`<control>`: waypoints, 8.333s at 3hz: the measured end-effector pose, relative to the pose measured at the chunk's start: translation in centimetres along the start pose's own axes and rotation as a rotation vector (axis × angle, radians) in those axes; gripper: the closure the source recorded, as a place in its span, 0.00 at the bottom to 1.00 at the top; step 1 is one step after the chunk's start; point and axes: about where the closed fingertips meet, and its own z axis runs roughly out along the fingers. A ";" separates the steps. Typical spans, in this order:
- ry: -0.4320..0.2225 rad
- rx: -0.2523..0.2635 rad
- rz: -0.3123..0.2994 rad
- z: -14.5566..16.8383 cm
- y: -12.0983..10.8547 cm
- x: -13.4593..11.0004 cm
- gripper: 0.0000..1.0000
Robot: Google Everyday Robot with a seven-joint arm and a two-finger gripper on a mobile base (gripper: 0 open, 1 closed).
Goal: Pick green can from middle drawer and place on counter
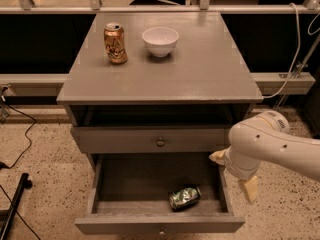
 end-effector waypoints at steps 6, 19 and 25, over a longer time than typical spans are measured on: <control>-0.156 0.010 -0.316 16.1 -4.4 -5.7 0.00; 0.009 0.638 -0.134 -22.2 -6.4 -0.6 1.00; 0.112 0.367 -0.230 -22.5 -26.4 1.2 0.53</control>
Offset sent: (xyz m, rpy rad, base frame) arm 0.0290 0.0310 -0.1053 0.0971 0.1065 0.1509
